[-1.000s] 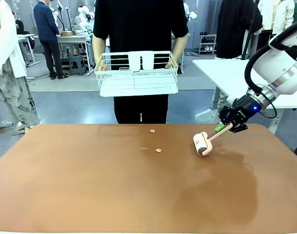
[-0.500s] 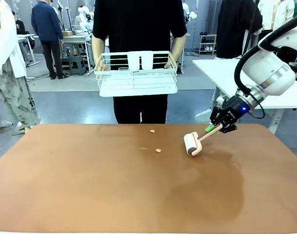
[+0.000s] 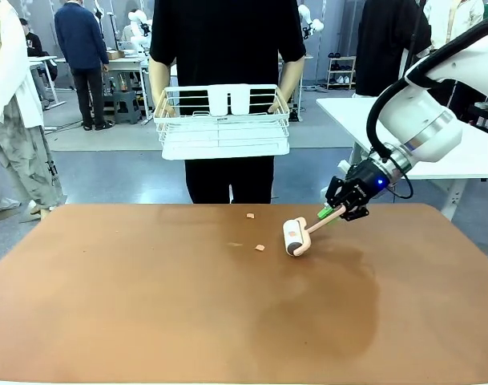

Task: Clean the table.
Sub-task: Clean the table with the Lint Roller when the human lifts the Dish drying rack.

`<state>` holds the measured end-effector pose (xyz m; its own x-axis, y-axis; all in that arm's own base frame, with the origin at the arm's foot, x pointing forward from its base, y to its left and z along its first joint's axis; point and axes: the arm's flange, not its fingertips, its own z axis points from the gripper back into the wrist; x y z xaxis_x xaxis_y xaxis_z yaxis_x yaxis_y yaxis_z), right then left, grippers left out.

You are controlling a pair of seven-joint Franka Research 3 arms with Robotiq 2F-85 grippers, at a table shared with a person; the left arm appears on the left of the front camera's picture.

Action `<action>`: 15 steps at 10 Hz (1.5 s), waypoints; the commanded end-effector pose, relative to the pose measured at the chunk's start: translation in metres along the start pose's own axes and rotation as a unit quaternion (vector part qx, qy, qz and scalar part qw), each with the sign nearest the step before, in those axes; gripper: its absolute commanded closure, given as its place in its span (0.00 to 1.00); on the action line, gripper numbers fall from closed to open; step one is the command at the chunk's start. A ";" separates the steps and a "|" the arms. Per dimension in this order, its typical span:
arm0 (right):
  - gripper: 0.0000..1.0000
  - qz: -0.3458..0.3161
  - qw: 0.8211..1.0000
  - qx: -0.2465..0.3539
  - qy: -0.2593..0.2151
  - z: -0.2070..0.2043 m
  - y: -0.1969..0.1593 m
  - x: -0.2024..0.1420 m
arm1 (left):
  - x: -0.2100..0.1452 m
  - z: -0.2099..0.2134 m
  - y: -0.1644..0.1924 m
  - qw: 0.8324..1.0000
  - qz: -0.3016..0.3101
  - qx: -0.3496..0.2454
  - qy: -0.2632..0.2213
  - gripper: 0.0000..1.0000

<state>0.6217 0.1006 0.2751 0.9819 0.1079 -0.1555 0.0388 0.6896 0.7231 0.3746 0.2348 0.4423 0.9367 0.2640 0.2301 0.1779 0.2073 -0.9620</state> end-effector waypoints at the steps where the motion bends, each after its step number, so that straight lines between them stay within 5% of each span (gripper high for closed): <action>1: 1.00 -0.014 0.999 -0.032 0.018 -0.050 -0.009 -0.007 | -0.001 0.003 -0.001 1.000 -0.001 0.001 -0.001 0.00; 15: 1.00 0.003 0.999 -0.018 0.038 -0.169 0.075 -0.015 | -0.001 0.003 -0.001 1.000 -0.001 0.001 -0.001 0.00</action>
<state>0.6057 0.2607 0.2596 0.9852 0.1157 -0.1267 0.0235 0.6404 0.7677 0.3746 0.2348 0.4423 0.9367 0.2640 0.2301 0.1779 0.2073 -0.9620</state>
